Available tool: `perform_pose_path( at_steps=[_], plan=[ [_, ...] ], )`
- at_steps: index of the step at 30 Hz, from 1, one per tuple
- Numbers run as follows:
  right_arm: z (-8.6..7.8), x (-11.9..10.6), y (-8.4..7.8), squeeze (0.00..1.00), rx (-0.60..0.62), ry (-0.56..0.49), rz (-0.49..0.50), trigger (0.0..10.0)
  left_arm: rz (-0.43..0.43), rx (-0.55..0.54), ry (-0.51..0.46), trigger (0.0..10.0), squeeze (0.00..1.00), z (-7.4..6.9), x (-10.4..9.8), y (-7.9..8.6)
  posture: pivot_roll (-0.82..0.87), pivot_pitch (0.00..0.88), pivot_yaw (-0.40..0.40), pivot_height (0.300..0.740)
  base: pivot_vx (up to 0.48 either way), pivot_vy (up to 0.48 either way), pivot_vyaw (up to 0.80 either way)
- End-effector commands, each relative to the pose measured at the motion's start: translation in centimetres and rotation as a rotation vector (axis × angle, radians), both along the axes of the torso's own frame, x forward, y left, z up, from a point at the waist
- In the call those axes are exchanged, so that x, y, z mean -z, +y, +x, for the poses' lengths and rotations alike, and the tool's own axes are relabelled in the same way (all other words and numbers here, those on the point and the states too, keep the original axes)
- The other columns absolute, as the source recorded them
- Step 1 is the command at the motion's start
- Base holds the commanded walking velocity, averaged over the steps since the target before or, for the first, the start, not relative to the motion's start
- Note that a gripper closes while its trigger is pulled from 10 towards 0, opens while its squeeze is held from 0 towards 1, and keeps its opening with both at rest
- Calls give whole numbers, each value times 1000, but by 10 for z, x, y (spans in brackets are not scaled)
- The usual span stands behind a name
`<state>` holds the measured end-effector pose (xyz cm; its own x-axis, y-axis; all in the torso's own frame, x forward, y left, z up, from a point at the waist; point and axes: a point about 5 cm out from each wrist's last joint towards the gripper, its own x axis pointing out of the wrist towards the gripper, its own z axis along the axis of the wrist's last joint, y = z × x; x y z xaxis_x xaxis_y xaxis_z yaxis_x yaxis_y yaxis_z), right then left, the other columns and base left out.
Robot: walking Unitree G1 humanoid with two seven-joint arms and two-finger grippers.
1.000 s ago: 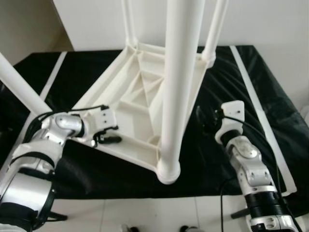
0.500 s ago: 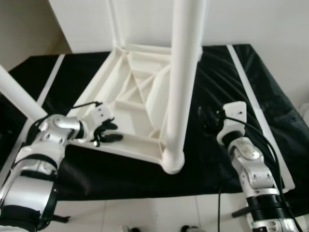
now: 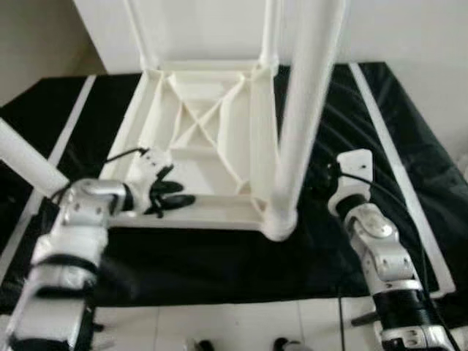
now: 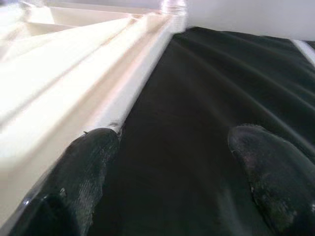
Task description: Building children table
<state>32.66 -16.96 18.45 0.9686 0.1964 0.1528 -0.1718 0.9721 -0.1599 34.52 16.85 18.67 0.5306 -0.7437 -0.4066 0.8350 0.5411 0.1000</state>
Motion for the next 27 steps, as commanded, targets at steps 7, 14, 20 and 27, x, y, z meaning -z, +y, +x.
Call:
perform_pose_path(
  at_steps=[7, 14, 20, 27],
  plan=[
    [-12, 2, -17, 0, 42, -27, 57, 10000, 8, -173, -197, 10000, 431, -9, -5, 3, -86, 179, 54, 740, 0, 0, 0],
    [-29, 7, -34, 0, 90, -49, 84, 10000, -130, -125, -255, 10000, 1000, -21, -20, 3, -100, 175, 52, 740, 0, 0, 0],
    [-48, 6, -35, 0, 62, -89, 147, 10000, -227, -107, -317, 10000, 0, -36, -30, 8, -111, 171, 48, 740, 0, 0, 0],
    [-68, 15, -34, 0, 51, -60, 171, 10000, -326, -43, -250, 10000, 0, -69, -18, 7, -106, 150, 25, 740, 0, 0, 0]
  ],
)
